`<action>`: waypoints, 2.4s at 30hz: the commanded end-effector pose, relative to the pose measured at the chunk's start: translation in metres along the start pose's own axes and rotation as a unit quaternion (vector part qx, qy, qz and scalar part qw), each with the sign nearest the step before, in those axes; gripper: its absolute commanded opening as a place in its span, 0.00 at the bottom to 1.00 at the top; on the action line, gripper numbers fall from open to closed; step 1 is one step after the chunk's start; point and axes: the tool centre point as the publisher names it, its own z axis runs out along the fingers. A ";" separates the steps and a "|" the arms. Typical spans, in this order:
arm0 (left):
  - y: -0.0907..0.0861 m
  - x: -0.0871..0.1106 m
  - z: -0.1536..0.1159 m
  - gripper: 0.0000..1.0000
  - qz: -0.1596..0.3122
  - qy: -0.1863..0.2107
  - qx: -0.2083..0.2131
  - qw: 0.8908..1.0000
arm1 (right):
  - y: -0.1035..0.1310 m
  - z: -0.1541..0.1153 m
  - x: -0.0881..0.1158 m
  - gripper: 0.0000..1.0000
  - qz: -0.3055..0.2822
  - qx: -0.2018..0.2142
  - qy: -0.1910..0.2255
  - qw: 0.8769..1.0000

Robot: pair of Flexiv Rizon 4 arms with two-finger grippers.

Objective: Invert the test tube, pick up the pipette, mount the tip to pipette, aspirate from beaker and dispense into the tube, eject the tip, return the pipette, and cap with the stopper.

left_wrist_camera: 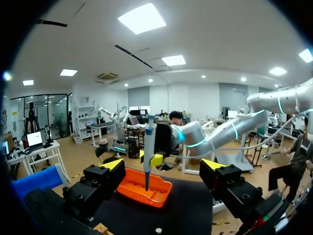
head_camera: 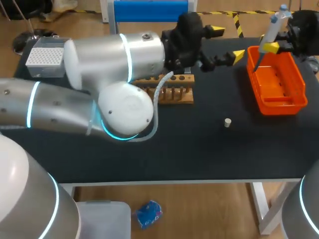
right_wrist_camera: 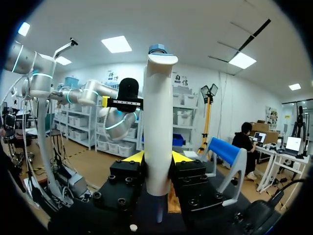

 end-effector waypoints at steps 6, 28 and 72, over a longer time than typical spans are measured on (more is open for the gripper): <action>0.022 -0.003 -0.037 1.00 -0.015 0.026 0.232 0.972 | 0.002 0.031 0.020 0.00 -0.008 0.003 0.020 1.000; 0.031 -0.011 -0.056 1.00 0.028 0.035 0.230 0.972 | -0.003 0.048 0.028 0.00 -0.021 0.009 0.023 0.999; 0.070 -0.042 -0.090 1.00 0.031 0.160 0.311 0.936 | -0.018 0.154 0.076 0.00 -0.057 0.004 0.074 0.996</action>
